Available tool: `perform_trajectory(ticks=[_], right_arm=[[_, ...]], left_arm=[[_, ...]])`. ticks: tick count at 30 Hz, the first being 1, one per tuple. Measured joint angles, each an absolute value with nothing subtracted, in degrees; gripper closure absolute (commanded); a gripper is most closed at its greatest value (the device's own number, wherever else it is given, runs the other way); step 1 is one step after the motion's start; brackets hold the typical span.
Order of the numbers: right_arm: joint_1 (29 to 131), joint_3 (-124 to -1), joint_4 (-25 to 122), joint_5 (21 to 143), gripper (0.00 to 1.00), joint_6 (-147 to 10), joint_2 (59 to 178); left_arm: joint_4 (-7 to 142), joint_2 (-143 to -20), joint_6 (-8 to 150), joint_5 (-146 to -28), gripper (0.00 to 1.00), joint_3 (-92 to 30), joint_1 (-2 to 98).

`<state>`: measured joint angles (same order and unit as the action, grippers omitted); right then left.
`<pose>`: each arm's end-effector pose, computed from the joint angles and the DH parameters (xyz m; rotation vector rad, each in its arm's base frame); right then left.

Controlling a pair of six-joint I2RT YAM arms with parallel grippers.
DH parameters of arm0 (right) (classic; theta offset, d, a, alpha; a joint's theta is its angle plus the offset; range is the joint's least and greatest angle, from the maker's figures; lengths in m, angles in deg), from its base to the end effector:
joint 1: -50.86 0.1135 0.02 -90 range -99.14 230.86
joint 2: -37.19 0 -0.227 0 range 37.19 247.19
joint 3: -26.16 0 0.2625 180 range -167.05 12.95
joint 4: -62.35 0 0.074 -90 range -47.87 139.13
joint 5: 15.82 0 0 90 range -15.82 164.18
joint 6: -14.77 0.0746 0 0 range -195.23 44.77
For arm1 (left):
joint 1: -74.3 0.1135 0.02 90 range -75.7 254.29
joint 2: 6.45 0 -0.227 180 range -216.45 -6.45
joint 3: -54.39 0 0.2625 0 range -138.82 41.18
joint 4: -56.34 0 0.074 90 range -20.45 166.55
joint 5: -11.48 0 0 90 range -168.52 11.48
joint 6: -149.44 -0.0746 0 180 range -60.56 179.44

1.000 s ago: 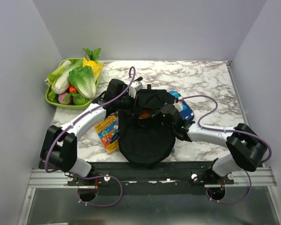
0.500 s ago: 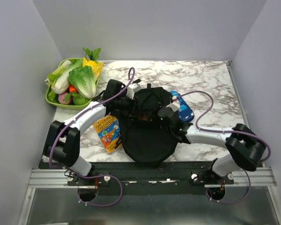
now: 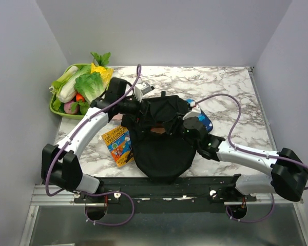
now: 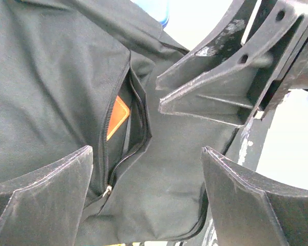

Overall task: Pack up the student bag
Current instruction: Place the personal item in the student bag.

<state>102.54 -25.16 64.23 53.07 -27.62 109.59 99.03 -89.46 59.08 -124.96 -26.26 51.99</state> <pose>0.2269 0.2437 0.1882 0.1891 1.9608 0.8220 0.2970 -0.1803 0.2392 0.8457 2.1580 -1.1409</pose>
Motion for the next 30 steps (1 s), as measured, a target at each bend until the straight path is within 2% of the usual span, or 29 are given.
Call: perform_trajectory(ticks=[2, 7, 13, 18, 23, 30], right_arm=[[103.1, -27.1, 62.4, 53.5, 0.37, -31.3, 109.7], [104.4, -34.5, 60.4, 56.3, 0.31, -45.2, 110.2], [105.5, -50.9, 56.3, 64.1, 0.33, -62.0, 120.9], [107.3, -61.9, 48.8, 69.6, 0.40, -71.9, 131.7], [108.8, -65.0, 42.9, 71.2, 0.44, -77.0, 136.9], [111.5, -66.4, 40.1, 70.6, 0.41, -80.2, 140.1]], left_arm=[[100.6, -87.8, 58.2, -126.0, 0.07, -28.2, 53.3], [102.8, -84.8, 56.2, -128.2, 0.07, -29.2, 62.7], [105.7, -84.4, 54.8, -131.3, 0.09, -25.0, 75.7], [108.9, -83.5, 53.6, -135.0, 0.11, -22.9, 81.7], [110.0, -80.5, 53.2, -137.8, 0.12, -21.7, 83.1], [110.0, -80.0, 53.3, -139.4, 0.13, -20.8, 83.7]])
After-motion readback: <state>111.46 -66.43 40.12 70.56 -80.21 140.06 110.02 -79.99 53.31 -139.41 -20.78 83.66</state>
